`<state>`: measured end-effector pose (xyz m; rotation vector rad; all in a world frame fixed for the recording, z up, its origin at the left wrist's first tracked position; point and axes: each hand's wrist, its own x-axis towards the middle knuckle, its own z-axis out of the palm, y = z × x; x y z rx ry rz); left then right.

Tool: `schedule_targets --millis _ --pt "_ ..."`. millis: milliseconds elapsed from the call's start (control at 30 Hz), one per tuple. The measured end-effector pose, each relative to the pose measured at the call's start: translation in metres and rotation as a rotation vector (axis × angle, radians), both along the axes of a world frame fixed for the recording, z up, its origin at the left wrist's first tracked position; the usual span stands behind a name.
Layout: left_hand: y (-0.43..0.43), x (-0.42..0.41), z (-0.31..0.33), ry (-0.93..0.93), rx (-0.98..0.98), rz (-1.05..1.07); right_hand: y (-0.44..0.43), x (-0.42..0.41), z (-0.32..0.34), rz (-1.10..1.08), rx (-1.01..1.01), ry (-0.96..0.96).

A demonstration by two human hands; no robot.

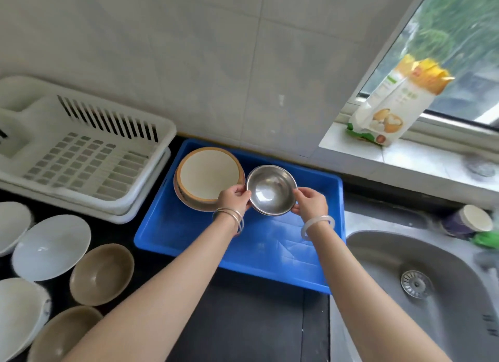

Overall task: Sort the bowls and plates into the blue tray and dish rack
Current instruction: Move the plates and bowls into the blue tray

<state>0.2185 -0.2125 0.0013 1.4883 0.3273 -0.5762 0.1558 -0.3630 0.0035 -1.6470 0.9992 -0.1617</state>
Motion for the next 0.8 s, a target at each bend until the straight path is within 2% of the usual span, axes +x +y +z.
schedule_targets --millis 167,333,467,633,800 --pt "-0.024 0.017 -0.011 -0.081 0.179 -0.064 -0.021 0.027 -0.012 0.042 -0.067 0.051" --pt "-0.037 0.015 -0.016 -0.294 0.476 -0.241 -0.030 0.039 -0.020 0.080 -0.137 0.085" --pt "-0.043 0.011 -0.018 -0.378 0.630 -0.290 -0.031 0.040 -0.029 0.105 -0.160 0.103" --pt "-0.046 0.005 -0.022 -0.387 0.678 -0.283 -0.027 0.040 -0.037 0.124 -0.201 0.106" --pt "-0.046 0.000 -0.023 -0.362 0.547 -0.159 -0.023 0.039 -0.037 0.137 -0.225 0.104"
